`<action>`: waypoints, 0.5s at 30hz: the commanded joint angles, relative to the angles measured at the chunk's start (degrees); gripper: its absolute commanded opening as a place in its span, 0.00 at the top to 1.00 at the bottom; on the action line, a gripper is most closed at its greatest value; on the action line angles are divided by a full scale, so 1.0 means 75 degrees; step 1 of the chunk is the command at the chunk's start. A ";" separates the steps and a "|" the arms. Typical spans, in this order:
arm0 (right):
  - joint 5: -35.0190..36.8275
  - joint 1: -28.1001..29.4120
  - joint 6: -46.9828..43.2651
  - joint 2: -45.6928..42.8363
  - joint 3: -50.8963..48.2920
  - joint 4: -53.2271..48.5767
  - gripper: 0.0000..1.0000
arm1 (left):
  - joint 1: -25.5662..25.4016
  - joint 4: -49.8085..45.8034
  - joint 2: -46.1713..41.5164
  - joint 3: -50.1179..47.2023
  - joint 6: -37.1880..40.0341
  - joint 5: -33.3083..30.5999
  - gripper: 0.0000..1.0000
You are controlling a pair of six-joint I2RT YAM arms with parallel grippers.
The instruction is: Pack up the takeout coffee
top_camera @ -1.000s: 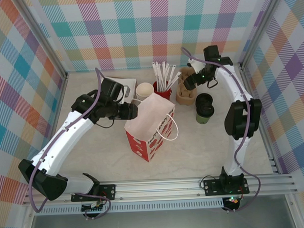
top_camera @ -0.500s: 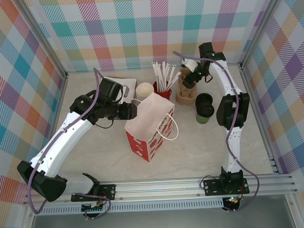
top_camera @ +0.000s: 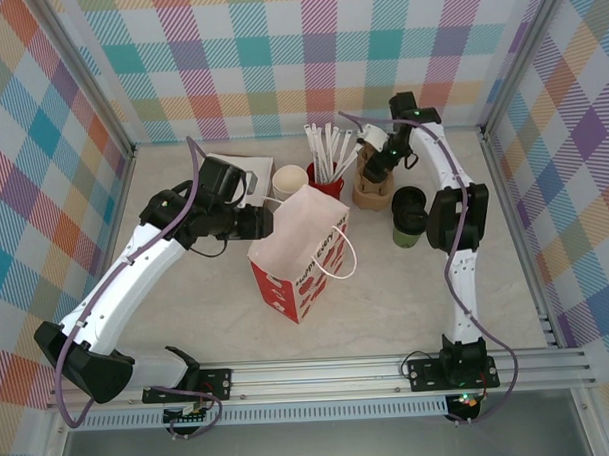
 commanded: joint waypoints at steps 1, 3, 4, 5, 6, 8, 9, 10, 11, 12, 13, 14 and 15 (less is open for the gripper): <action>-0.0035 0.0078 -0.0120 0.0185 0.0269 -0.0172 0.19 | 0.0054 -0.0154 -0.0075 0.0048 -0.0020 -0.0130 0.50; -0.0019 0.0090 -0.0110 0.0213 0.0292 -0.0161 0.22 | 0.0054 -0.0183 -0.0072 0.0049 -0.0018 -0.0148 0.50; 0.0008 0.0100 -0.0112 0.0221 0.0283 -0.0173 0.25 | 0.0055 -0.0178 -0.0076 0.0047 -0.0013 -0.0146 0.50; 0.0029 0.0107 -0.0123 0.0221 0.0292 -0.0185 0.27 | 0.0054 -0.0188 -0.0081 0.0054 -0.0008 -0.0158 0.50; 0.0075 0.0102 -0.0126 0.0222 0.0286 -0.0190 0.29 | 0.0046 -0.0189 -0.0073 0.0054 -0.0008 -0.0160 0.50; 0.0166 0.0103 -0.0192 0.0211 0.0293 -0.0243 0.32 | 0.0048 -0.0198 -0.0072 0.0062 -0.0013 -0.0177 0.50; 0.0236 0.0108 -0.0225 0.0198 0.0293 -0.0263 0.36 | 0.0054 -0.0201 -0.0073 0.0060 -0.0017 -0.0184 0.50; 0.0289 0.0102 -0.0251 0.0181 0.0292 -0.0278 0.40 | 0.0050 -0.0201 -0.0074 0.0081 -0.0006 -0.0189 0.50; 0.0311 0.0104 -0.0268 0.0166 0.0293 -0.0278 0.43 | 0.0054 -0.0201 -0.0071 0.0081 -0.0010 -0.0188 0.50; 0.0317 0.0102 -0.0284 0.0143 0.0292 -0.0279 0.46 | 0.0055 -0.0204 -0.0079 0.0077 -0.0015 -0.0207 0.50; 0.0310 0.0102 -0.0299 0.0122 0.0293 -0.0279 0.48 | 0.0054 -0.0209 -0.0074 0.0082 -0.0010 -0.0207 0.50; 0.0304 0.0103 -0.0311 0.0106 0.0298 -0.0270 0.50 | 0.0057 -0.0212 -0.0079 0.0088 0.0004 -0.0212 0.49; 0.0304 0.0102 -0.0326 0.0093 0.0310 -0.0289 0.53 | 0.0055 -0.0212 -0.0075 0.0088 -0.0003 -0.0218 0.50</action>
